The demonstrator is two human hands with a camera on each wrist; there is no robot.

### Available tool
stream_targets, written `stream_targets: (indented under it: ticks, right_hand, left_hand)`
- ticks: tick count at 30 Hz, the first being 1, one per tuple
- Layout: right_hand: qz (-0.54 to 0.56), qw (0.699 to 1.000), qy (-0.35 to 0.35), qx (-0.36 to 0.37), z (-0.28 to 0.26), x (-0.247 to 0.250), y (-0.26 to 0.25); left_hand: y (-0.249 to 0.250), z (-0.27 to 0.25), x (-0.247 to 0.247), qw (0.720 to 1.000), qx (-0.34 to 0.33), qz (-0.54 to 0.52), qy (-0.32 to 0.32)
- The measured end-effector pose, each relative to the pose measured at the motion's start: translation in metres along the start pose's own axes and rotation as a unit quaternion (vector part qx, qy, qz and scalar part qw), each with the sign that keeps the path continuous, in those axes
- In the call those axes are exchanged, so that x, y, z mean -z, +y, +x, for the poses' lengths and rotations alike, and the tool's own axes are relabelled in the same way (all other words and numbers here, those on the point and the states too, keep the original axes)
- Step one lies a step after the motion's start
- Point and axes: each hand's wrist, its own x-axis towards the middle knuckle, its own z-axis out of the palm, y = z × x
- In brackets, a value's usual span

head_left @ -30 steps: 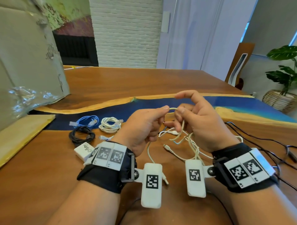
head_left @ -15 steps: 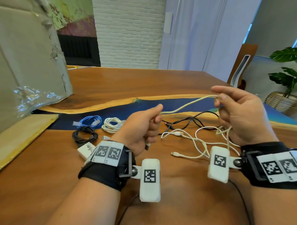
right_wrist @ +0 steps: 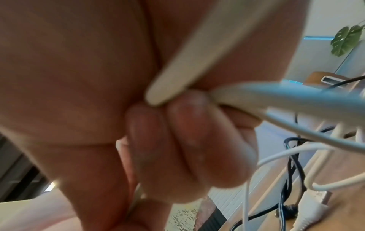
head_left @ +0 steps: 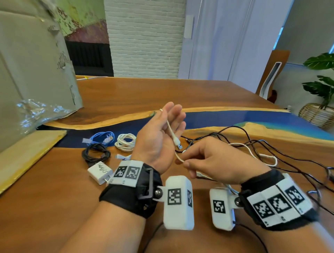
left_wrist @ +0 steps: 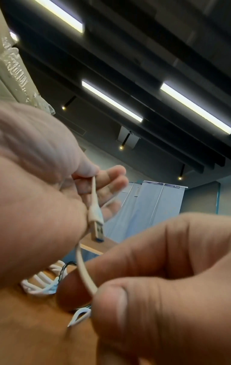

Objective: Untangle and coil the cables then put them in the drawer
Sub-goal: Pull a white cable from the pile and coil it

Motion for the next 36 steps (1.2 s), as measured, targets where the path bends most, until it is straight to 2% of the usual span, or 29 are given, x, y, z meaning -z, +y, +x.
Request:
stream_targets:
  ticks: [3, 5, 7, 10, 13, 17, 19, 23, 25, 27, 31, 36]
  right_hand:
    - [0.061, 0.998, -0.002, -0.004, -0.003, 0.004, 0.0]
    - [0.144, 0.989, 0.038, 0.015, -0.005, 0.011, 0.005]
    - [0.232, 0.966, 0.091, 0.059, -0.008, 0.018, 0.009]
    - [0.341, 0.922, 0.143, 0.114, -0.012, 0.027, 0.013]
    - [0.388, 0.9, 0.157, 0.121, -0.013, 0.033, 0.02]
    - [0.33, 0.917, 0.207, 0.083, -0.009, 0.033, 0.024]
    - [0.313, 0.922, 0.214, 0.077, -0.01, 0.033, 0.022]
    - [0.268, 0.945, 0.171, 0.071, -0.016, 0.034, 0.019]
    - [0.226, 0.962, 0.146, 0.049, -0.015, 0.033, 0.019]
    - [0.171, 0.975, 0.136, 0.025, -0.012, 0.031, 0.021]
    - [0.077, 0.983, 0.165, -0.012, -0.009, 0.031, 0.025]
    - [0.033, 0.984, 0.173, -0.017, -0.008, 0.032, 0.025]
  left_hand:
    - [-0.002, 0.001, 0.002, 0.99, -0.033, 0.136, -0.014]
    - [-0.004, 0.001, 0.002, 0.975, -0.062, 0.211, -0.031]
    - [-0.006, -0.001, 0.003, 0.949, -0.071, 0.302, -0.057]
    - [-0.01, -0.007, 0.0, 0.891, -0.037, 0.434, -0.131]
    - [-0.011, -0.011, -0.005, 0.868, 0.031, 0.467, -0.166]
    - [-0.004, -0.017, -0.005, 0.892, 0.126, 0.385, -0.201]
    - [-0.002, -0.018, -0.004, 0.904, 0.147, 0.346, -0.205]
    - [0.003, -0.013, -0.002, 0.955, 0.157, 0.199, -0.157]
    - [0.003, -0.01, -0.003, 0.969, 0.158, 0.131, -0.139]
    - [0.001, -0.01, -0.004, 0.974, 0.155, 0.103, -0.126]
    - [0.001, -0.01, -0.005, 0.982, 0.14, 0.08, -0.095]
    - [0.004, -0.01, -0.005, 0.99, 0.119, 0.015, -0.074]
